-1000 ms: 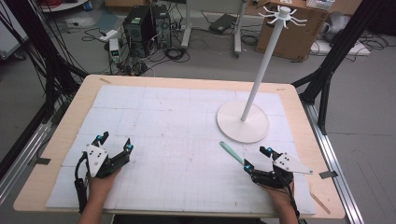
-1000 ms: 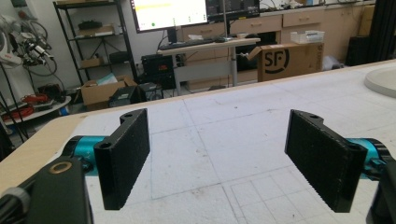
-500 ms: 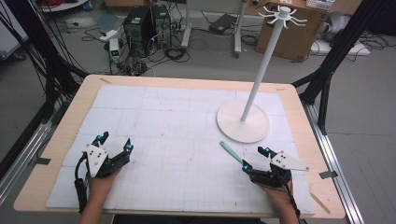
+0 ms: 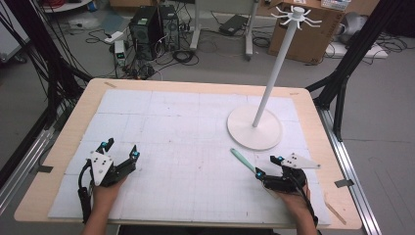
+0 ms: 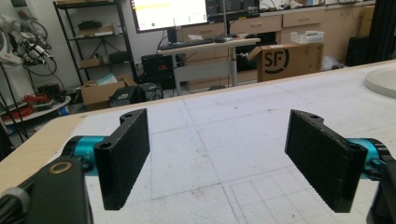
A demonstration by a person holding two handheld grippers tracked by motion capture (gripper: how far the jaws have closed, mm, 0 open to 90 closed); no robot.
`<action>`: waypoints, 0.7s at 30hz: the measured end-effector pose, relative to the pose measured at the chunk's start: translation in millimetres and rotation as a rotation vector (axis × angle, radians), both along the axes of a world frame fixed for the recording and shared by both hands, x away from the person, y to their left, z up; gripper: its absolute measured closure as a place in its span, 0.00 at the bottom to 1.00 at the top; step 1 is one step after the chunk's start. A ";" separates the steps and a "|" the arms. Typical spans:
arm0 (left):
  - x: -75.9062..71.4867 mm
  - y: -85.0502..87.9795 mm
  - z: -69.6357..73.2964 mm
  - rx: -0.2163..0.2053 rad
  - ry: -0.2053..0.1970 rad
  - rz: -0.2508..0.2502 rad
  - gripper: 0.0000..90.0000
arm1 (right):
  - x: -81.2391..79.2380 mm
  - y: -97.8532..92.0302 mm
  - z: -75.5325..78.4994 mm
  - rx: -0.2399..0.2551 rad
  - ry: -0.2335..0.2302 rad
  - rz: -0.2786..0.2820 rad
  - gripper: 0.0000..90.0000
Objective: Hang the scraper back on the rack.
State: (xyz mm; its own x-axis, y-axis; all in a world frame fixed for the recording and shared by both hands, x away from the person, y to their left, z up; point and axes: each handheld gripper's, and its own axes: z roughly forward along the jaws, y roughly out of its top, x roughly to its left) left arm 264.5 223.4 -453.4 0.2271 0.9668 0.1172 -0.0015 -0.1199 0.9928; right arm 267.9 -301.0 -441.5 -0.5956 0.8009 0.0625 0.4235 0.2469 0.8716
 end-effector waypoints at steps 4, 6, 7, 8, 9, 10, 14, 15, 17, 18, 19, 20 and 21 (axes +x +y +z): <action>0.0 0.0 0.0 -0.002 0.001 0.000 0.25 | 3.0 4.1 4.2 -0.024 0.041 0.010 0.28; 0.0 -0.1 0.0 -0.001 0.000 0.001 0.25 | 4.7 7.4 5.1 -0.037 0.066 0.020 0.30; 0.0 -0.1 0.0 -0.001 0.000 0.001 0.25 | 6.0 10.3 5.5 -0.054 0.077 0.022 0.30; 0.0 -0.1 -0.1 -0.001 0.000 0.001 0.25 | 6.7 12.4 5.7 -0.064 0.083 0.026 0.31; 0.0 0.0 0.0 -0.001 0.000 0.001 0.25 | 7.6 14.3 6.0 -0.071 0.091 0.032 0.31; 0.0 0.0 0.0 -0.001 0.000 0.001 0.25 | 8.4 16.2 6.6 -0.076 0.103 0.034 0.31; 0.0 0.1 0.0 -0.002 0.000 0.000 0.25 | 11.8 21.1 10.6 -0.100 0.147 0.036 0.31; 0.0 0.1 0.0 -0.002 0.000 0.000 0.25 | 12.7 21.7 12.1 -0.112 0.150 0.033 0.31; 0.0 0.0 -0.1 -0.002 0.000 0.000 0.25 | 14.2 22.4 15.1 -0.123 0.167 0.031 0.32; 0.0 0.0 -0.1 -0.001 0.000 0.000 0.25 | 15.2 22.3 16.2 -0.129 0.177 0.033 0.33; 0.0 0.0 0.0 -0.001 0.000 0.001 0.25 | 15.9 22.6 17.2 -0.132 0.188 0.034 0.33; 0.0 0.0 -0.1 -0.002 0.000 0.000 0.25 | 16.7 22.4 18.1 -0.141 0.200 0.036 0.34; 0.0 0.0 0.0 -0.001 0.000 0.000 0.25 | 17.6 22.5 18.9 -0.153 0.215 0.038 0.34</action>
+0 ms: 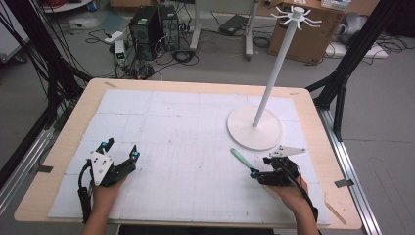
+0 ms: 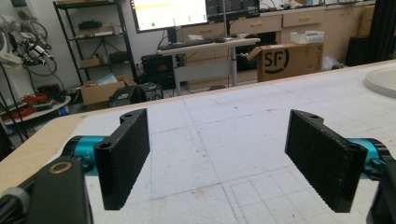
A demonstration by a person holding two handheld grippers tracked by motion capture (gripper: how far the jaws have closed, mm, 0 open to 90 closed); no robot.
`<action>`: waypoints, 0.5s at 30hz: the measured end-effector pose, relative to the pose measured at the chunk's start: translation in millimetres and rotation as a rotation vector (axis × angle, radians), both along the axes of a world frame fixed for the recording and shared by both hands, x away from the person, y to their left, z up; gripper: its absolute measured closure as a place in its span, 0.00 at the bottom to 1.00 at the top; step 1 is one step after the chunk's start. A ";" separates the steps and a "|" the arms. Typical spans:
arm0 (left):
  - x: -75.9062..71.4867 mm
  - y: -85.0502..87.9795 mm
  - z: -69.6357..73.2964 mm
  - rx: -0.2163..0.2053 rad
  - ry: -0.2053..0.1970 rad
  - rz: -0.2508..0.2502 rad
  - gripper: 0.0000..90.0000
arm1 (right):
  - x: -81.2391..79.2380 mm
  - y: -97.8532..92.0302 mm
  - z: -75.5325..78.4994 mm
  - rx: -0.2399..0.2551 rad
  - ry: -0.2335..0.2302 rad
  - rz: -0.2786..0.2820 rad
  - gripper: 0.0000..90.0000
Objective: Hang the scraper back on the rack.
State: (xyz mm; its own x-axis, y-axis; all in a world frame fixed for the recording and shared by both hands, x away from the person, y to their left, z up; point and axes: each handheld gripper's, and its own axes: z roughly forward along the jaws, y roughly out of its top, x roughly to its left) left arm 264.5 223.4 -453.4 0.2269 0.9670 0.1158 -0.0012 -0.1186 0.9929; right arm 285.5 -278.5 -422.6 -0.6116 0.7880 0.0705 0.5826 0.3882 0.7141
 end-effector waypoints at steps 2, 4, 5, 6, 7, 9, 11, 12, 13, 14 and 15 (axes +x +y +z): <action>0.0 0.0 0.0 0.000 0.000 0.000 0.25 | 1.3 0.1 1.1 -0.014 0.024 0.006 0.34; 0.0 0.0 0.0 0.001 0.000 0.000 0.25 | 3.1 0.4 1.8 -0.030 0.056 0.013 0.34; 0.0 -0.1 0.0 0.000 0.000 0.000 0.25 | 4.0 0.8 2.0 -0.040 0.071 0.017 0.35; 0.0 0.0 0.0 0.000 0.000 0.000 0.25 | 4.8 1.6 2.1 -0.050 0.084 0.021 0.35; 0.1 -0.1 0.0 0.000 0.000 0.001 0.25 | 5.7 2.1 2.2 -0.056 0.098 0.026 0.35; 0.0 0.0 0.0 0.000 0.000 0.001 0.25 | 7.6 3.5 2.9 -0.066 0.124 0.029 0.35; 0.0 0.0 0.0 0.000 0.000 0.000 0.25 | 8.9 5.0 4.3 -0.082 0.144 0.032 0.36; 0.0 -0.1 0.0 0.000 0.000 0.000 0.25 | 10.0 5.7 4.5 -0.089 0.157 0.038 0.37; 0.0 0.0 0.0 0.001 0.000 0.000 0.25 | 10.9 6.7 5.1 -0.099 0.175 0.040 0.37; 0.0 0.1 0.0 0.001 0.000 0.001 0.25 | 11.6 7.3 5.7 -0.107 0.184 0.039 0.37; 0.0 0.1 0.0 0.001 0.000 0.001 0.25 | 13.0 8.1 6.5 -0.121 0.193 0.044 0.37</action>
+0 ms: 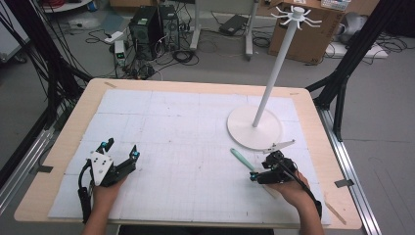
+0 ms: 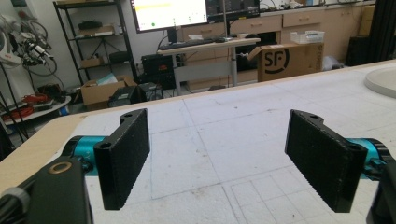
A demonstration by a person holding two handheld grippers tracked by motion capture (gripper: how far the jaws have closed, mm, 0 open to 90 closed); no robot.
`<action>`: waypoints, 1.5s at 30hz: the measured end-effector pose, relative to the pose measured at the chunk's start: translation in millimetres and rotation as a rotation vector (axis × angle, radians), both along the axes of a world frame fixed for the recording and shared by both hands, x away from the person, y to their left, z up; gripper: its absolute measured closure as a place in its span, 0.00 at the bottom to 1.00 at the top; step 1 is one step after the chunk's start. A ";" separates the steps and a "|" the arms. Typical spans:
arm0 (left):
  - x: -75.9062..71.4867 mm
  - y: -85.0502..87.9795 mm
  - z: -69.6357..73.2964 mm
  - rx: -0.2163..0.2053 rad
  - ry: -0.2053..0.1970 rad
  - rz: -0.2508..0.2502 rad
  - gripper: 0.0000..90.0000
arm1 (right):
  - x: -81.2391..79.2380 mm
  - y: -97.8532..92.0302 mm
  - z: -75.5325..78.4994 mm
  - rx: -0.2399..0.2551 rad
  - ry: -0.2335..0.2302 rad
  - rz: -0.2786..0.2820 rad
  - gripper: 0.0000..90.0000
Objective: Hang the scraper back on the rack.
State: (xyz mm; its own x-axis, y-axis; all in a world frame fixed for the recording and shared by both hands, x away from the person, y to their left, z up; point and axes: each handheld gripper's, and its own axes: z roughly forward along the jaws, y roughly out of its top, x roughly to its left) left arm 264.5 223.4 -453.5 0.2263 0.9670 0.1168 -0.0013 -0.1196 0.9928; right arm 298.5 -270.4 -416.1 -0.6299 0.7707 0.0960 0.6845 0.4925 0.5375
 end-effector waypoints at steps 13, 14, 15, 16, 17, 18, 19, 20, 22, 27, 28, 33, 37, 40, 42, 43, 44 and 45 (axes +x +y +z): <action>0.0 0.0 0.0 0.000 0.000 0.000 0.25 | 9.6 8.5 9.4 -0.074 0.133 0.021 0.40; 0.0 0.0 0.0 0.000 0.000 0.000 0.25 | 9.8 9.6 10.5 -0.085 0.144 0.018 0.41; 0.0 0.1 0.0 0.000 0.000 0.000 0.25 | 10.7 10.2 10.9 -0.090 0.146 0.022 0.41; 0.0 0.1 0.0 0.000 0.000 0.000 0.25 | 11.6 10.8 11.4 -0.098 0.148 0.024 0.41; 0.0 0.0 0.0 0.000 0.000 0.000 0.25 | 12.3 12.0 11.8 -0.101 0.159 0.022 0.41; 0.0 0.0 0.0 0.001 0.000 0.000 0.25 | 13.6 12.7 11.7 -0.108 0.165 0.030 0.42; -0.1 0.1 0.0 0.001 0.001 0.000 0.25 | 14.3 14.1 11.8 -0.117 0.182 0.029 0.42; 0.0 0.0 0.0 0.001 0.000 0.000 0.25 | 15.7 15.0 11.5 -0.130 0.193 0.036 0.42; 0.0 0.1 0.0 0.000 0.000 0.000 0.25 | 18.3 17.0 11.2 -0.158 0.213 0.048 0.43; 0.0 0.1 0.0 0.000 0.000 0.000 0.25 | 23.5 20.4 12.1 -0.167 0.239 0.063 0.44; 0.0 0.0 0.0 0.000 0.000 0.000 0.25 | 24.3 20.9 11.5 -0.170 0.246 0.066 0.44; 0.0 -0.1 0.0 -0.001 0.000 0.000 0.25 | 28.3 22.7 10.9 -0.206 0.279 0.070 0.44; 0.1 -0.1 0.0 -0.002 0.000 -0.001 0.25 | 30.8 24.6 11.1 -0.218 0.283 0.070 0.44; 0.0 -0.1 0.0 -0.001 0.000 0.000 0.25 | 33.2 27.0 10.7 -0.237 0.299 0.076 0.45; 0.0 -0.1 0.0 -0.001 0.000 0.000 0.25 | 34.4 28.8 9.4 -0.247 0.308 0.083 0.46; 0.0 -0.1 0.0 -0.001 0.000 0.000 0.25 | 34.8 29.9 8.9 -0.253 0.313 0.083 0.46; 0.0 0.0 0.0 -0.001 0.000 -0.001 0.25 | 35.1 31.0 8.5 -0.258 0.318 0.086 0.47; 0.0 0.0 0.0 -0.001 0.000 0.000 0.25 | 35.4 32.1 8.7 -0.265 0.325 0.086 0.47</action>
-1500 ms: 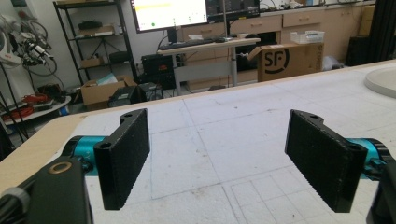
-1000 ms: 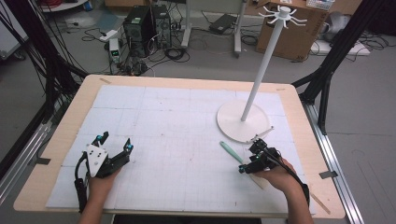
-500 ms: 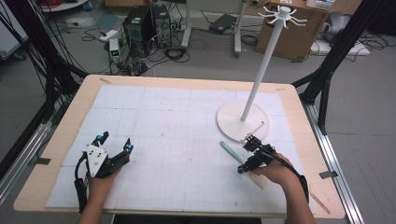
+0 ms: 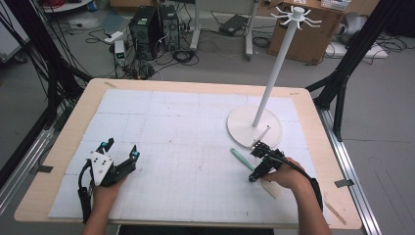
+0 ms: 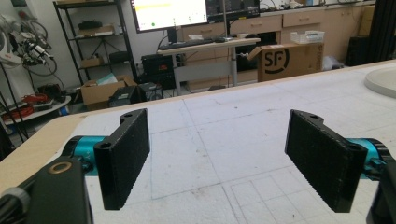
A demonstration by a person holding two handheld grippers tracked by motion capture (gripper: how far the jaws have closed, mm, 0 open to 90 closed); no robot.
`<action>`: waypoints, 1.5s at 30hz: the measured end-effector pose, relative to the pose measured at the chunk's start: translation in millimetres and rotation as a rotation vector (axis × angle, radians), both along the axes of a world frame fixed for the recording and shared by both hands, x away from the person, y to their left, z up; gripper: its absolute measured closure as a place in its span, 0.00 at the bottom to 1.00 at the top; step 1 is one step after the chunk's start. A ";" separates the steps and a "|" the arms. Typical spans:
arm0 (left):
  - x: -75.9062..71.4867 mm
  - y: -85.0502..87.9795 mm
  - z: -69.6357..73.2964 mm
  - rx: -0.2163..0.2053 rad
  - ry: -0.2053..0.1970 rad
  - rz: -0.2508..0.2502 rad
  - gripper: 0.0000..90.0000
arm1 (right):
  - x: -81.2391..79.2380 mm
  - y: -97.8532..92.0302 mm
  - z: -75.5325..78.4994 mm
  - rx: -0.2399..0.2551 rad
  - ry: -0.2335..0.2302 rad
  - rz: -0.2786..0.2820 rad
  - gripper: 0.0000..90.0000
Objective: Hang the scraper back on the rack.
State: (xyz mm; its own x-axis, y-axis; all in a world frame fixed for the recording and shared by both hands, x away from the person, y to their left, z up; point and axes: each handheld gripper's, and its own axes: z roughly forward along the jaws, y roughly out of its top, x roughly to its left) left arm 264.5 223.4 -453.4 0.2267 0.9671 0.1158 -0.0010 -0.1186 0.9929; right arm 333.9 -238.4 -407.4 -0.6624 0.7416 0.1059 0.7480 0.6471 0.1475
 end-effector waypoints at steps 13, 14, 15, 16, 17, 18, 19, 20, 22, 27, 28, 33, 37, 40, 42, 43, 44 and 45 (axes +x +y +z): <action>0.0 0.0 -0.1 -0.001 0.000 -0.001 0.25 | 6.5 4.6 0.6 -0.029 0.027 0.012 0.56; 0.0 0.0 0.0 -0.001 0.000 -0.001 0.25 | 7.0 4.3 -0.3 -0.027 0.026 0.019 0.56; 0.0 0.0 0.0 -0.001 0.000 0.000 0.25 | 7.4 4.2 -0.5 -0.028 0.025 0.021 0.56; 0.0 0.0 -0.1 -0.001 -0.001 0.000 0.25 | 7.5 4.2 -0.2 -0.029 0.024 0.021 0.58; 0.0 0.0 0.0 -0.001 0.000 0.000 0.25 | 7.7 4.1 0.0 -0.030 0.021 0.024 0.59; 0.0 0.0 0.0 -0.001 0.000 0.000 0.25 | 7.9 3.9 0.3 -0.030 0.026 0.022 0.60; 0.0 0.0 0.0 -0.001 0.000 -0.001 0.25 | 7.9 3.8 0.3 -0.033 0.025 0.020 0.61; 0.1 0.0 -0.1 -0.001 -0.001 -0.001 0.25 | 7.9 4.0 0.3 -0.035 0.025 0.017 0.62; 0.0 0.0 0.0 0.000 0.000 0.000 0.25 | 8.3 3.6 0.1 -0.034 0.019 0.019 0.64; 0.0 0.0 0.0 0.000 0.000 0.000 0.25 | 9.5 2.7 0.2 -0.042 0.016 0.012 0.70; 0.0 0.0 0.0 0.000 0.000 0.000 0.25 | 9.6 2.8 0.4 -0.047 0.017 0.012 0.71; 0.0 0.0 0.0 -0.001 0.000 -0.001 0.25 | 10.4 3.5 0.3 -0.065 0.008 0.012 0.76; 0.0 0.0 0.0 0.000 0.000 0.000 0.25 | 11.6 5.2 0.4 -0.094 0.008 0.030 0.77; 0.0 0.0 0.0 0.000 0.000 0.000 0.25 | 11.4 8.8 0.7 -0.102 0.013 0.019 0.76; 0.0 0.0 0.0 -0.001 0.000 -0.001 0.25 | 11.7 9.5 0.8 -0.111 0.013 0.030 0.77; 0.0 0.0 0.0 -0.001 0.000 0.000 0.25 | 12.1 9.1 0.6 -0.118 0.011 0.040 0.77; 0.0 0.1 0.0 -0.001 0.000 -0.001 0.25 | 12.2 9.1 0.6 -0.118 0.011 0.041 0.77; 0.0 0.0 0.0 -0.001 -0.001 -0.001 0.25 | 12.4 8.9 0.5 -0.123 0.008 0.044 0.78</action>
